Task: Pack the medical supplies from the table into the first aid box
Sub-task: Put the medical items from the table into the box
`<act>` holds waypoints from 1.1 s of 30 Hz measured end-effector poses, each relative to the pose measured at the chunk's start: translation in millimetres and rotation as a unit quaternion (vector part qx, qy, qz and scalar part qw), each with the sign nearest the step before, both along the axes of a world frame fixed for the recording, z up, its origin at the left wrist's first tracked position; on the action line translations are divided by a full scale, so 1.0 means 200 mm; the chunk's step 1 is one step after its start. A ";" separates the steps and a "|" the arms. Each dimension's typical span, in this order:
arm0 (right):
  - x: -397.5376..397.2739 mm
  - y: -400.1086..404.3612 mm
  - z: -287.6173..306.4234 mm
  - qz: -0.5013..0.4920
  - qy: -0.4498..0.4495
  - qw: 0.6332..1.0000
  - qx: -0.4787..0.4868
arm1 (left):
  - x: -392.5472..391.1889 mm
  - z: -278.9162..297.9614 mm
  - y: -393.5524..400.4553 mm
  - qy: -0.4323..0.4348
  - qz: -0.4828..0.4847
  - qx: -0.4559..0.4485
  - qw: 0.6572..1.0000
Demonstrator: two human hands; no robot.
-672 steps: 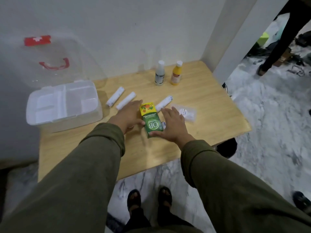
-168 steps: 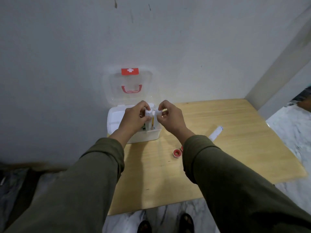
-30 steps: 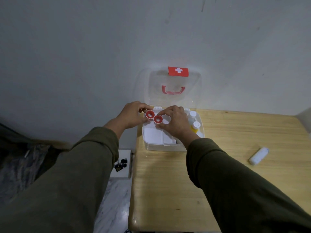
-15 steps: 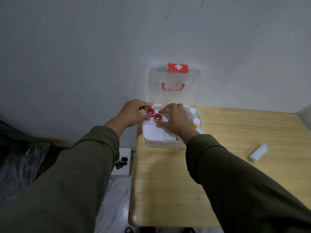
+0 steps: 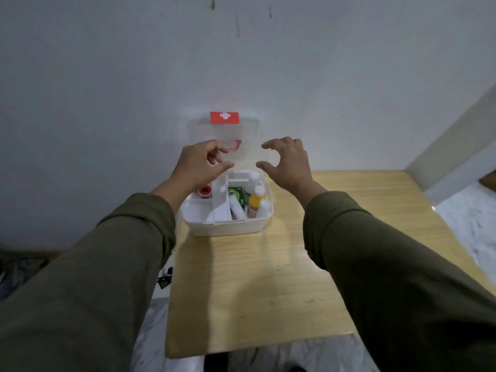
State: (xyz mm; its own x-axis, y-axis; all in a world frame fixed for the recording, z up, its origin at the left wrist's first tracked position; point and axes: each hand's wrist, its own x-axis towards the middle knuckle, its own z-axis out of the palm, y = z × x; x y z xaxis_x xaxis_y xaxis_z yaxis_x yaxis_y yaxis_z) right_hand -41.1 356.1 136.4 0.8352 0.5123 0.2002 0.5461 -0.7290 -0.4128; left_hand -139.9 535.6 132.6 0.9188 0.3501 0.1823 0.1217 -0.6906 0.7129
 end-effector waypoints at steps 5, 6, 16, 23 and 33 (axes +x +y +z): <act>0.09 -0.41 0.01 -0.045 0.020 0.999 0.011 | 0.11 0.02 -0.31 -0.033 -0.016 -0.032 0.999; 0.10 -0.51 -0.01 -0.052 0.030 0.998 0.010 | 0.12 0.02 -0.39 -0.033 -0.021 -0.041 0.998; 0.20 -1.25 -0.40 -0.082 0.175 0.981 -0.022 | 0.16 -0.33 -1.18 0.030 -0.003 -0.099 0.995; 0.22 -1.37 -0.60 -0.075 0.211 0.974 -0.044 | 0.13 -0.61 -1.53 0.147 -0.063 -0.089 0.983; 0.32 -1.38 -0.68 -0.039 0.246 0.968 -0.039 | 0.17 -0.73 -1.65 0.196 -0.121 -0.048 0.972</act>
